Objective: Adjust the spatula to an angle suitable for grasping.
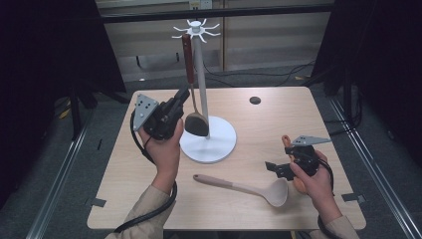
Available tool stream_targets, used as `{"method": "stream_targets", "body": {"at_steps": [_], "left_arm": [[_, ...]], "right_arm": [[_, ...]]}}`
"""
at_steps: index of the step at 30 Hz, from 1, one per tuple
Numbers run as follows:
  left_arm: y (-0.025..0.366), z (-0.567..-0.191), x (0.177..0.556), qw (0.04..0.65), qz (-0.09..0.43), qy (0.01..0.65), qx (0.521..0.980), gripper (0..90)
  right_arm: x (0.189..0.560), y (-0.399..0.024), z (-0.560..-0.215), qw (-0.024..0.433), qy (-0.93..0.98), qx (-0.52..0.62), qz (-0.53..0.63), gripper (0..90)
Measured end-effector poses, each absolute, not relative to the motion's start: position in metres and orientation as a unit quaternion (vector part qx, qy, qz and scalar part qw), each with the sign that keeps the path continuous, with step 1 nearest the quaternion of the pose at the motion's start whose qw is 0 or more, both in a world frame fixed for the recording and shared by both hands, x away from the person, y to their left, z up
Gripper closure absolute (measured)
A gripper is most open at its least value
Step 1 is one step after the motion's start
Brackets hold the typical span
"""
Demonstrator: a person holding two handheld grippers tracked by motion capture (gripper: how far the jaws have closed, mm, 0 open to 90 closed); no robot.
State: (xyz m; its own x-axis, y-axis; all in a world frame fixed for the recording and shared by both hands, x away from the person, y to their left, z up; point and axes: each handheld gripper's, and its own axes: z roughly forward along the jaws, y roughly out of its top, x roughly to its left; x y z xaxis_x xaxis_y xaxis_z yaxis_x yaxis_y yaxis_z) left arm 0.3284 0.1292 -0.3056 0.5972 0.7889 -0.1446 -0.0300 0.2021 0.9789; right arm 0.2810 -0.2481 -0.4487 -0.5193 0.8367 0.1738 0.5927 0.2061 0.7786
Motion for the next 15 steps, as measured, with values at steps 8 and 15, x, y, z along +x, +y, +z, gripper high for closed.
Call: {"method": "stream_targets", "body": {"at_steps": [8, 15], "left_arm": [[0.118, -0.267, 0.336, 0.733, 0.303, 0.306, 0.526, 90.0], [0.109, -0.255, 0.346, 0.739, 0.303, 0.302, 0.521, 90.0]], "right_arm": [[0.281, -0.248, -0.448, 0.144, 0.763, 0.468, 0.422, 2.0], [0.28, -0.251, -0.448, 0.146, 0.76, 0.469, 0.426, 2.0]]}}
